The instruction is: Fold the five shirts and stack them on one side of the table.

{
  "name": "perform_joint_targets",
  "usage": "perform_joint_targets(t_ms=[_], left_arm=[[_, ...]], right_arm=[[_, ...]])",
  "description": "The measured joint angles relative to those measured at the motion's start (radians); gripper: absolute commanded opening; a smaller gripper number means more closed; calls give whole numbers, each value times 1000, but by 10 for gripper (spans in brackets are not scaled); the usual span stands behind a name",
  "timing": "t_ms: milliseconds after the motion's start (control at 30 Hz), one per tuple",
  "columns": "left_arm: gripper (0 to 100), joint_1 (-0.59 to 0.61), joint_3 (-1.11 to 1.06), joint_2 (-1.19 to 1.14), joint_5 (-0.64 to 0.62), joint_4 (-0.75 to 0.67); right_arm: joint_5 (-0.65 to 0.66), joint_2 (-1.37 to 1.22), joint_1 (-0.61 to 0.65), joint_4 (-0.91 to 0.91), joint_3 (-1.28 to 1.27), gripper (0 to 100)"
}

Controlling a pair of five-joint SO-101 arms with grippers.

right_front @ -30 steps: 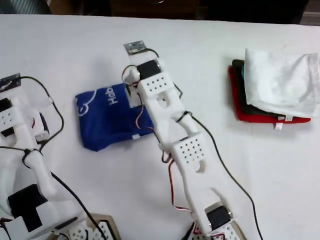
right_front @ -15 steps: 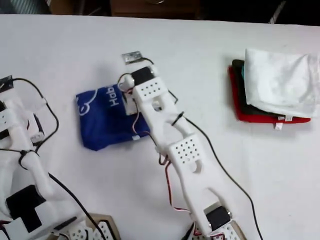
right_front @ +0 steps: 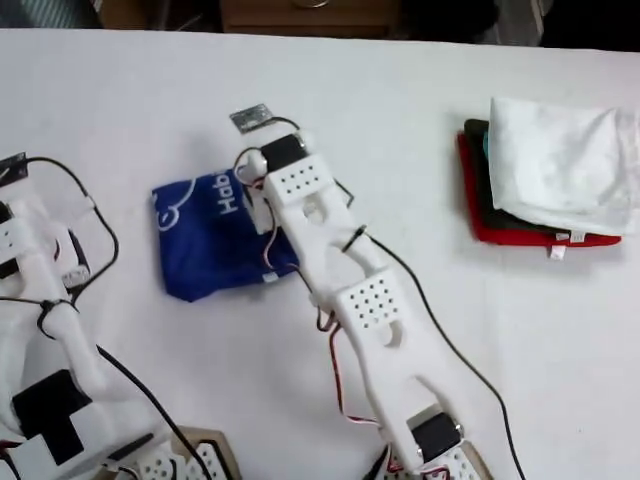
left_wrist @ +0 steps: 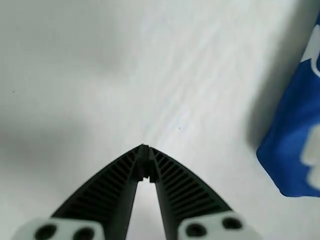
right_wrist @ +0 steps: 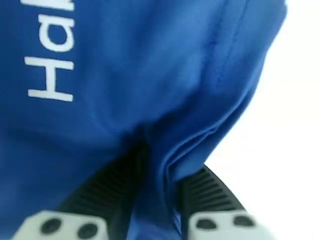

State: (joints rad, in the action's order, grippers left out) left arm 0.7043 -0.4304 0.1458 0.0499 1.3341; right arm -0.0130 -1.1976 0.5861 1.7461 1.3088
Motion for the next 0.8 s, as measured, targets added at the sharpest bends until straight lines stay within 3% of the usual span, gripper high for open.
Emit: perform_joint_targets(t_ms=[200, 267, 700, 800], left_arm=[[27, 0, 0, 0, 0, 0], [27, 0, 0, 0, 0, 0], [27, 0, 0, 0, 0, 0], [27, 0, 0, 0, 0, 0]], right_arm=[[-2, 0, -23, 0, 0, 265], [-31, -2, -25, 0, 0, 293], [-63, -6, -12, -2, -115, 63], [-20, 12, -14, -2, -157, 26]])
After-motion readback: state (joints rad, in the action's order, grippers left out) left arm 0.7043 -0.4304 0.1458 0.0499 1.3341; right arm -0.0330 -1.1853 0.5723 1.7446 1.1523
